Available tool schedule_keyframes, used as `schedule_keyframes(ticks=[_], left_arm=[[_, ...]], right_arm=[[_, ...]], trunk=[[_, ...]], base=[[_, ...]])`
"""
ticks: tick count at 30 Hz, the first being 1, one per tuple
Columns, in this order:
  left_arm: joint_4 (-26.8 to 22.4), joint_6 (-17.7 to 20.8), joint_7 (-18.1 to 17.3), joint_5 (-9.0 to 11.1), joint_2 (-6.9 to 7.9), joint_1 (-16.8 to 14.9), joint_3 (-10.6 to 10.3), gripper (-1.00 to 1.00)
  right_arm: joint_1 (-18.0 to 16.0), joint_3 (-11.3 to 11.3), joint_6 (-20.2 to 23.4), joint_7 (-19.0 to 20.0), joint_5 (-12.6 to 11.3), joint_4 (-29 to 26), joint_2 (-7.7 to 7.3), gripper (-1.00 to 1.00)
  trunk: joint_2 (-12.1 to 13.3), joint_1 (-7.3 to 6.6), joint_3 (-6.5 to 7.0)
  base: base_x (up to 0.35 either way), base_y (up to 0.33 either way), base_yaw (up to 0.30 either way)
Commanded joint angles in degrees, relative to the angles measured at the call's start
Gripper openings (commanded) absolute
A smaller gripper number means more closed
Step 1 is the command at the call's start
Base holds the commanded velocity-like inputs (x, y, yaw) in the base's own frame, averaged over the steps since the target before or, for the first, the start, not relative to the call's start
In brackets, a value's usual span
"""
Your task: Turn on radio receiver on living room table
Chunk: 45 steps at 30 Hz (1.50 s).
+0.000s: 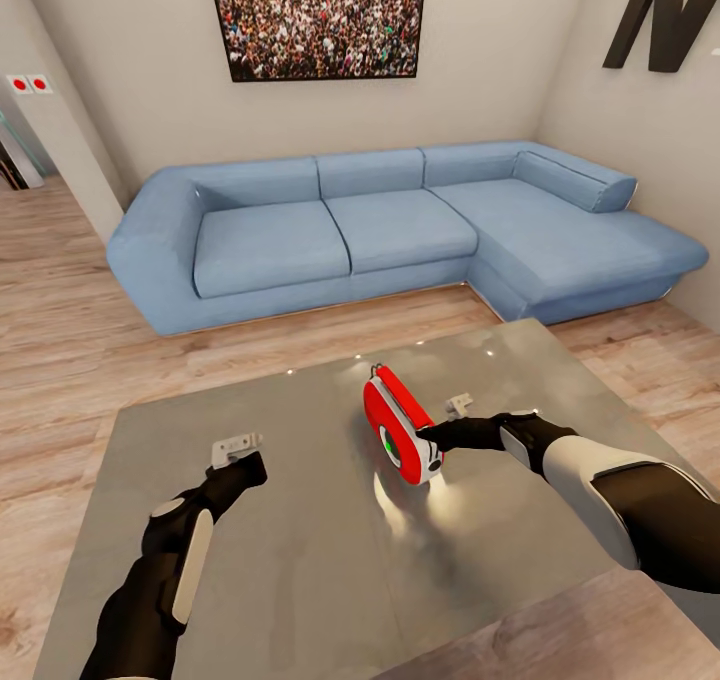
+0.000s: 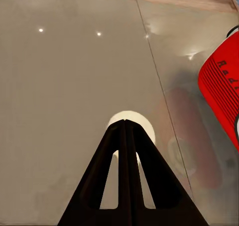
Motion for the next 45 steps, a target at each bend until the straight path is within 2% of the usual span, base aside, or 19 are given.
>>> schedule_keyframes(ticks=[1,12,22,23,39,45], left_arm=[[0.35,-0.03,0.03,0.01,0.0,0.0,-0.06,-1.0],[1.1,-0.1,0.1,0.01,0.0,0.0,-0.63,-1.0],[1.1,-0.08,0.08,0.09,0.09,0.0,-0.63,-1.0],[1.1,-0.08,0.08,0.1,0.07,0.0,-0.63,-1.0],[1.02,-0.68,-0.15,0.16,0.43,0.0,-0.7,-1.0],[1.04,-0.77,-0.18,0.1,0.76,0.0,-0.72,-1.0]], right_arm=[[-0.01,-0.66,0.03,0.03,-0.3,-0.06,0.02,-1.0],[-0.01,-0.71,0.03,0.05,-0.3,-0.06,0.02,-1.0],[-0.01,-0.68,-0.07,0.01,-0.3,-0.06,0.01,-1.0],[-0.01,-0.68,-0.12,-0.05,-0.3,-0.06,-0.01,1.0],[0.01,-0.63,-0.27,-0.75,-0.21,-0.06,0.04,1.0],[0.04,-0.63,-0.28,-0.54,-0.21,-0.06,0.04,1.0]], trunk=[[-0.4,0.22,-0.18],[-4.81,2.63,-2.15],[-4.81,2.63,-2.15],[-4.81,2.63,-2.15],[-4.81,2.63,-2.15],[-2.41,1.32,-1.07]], base=[[0.0,0.0,0.0],[0.0,0.0,0.0],[0.0,0.0,0.0],[0.0,0.0,0.0],[0.0,0.0,0.0],[0.0,0.0,0.0]])
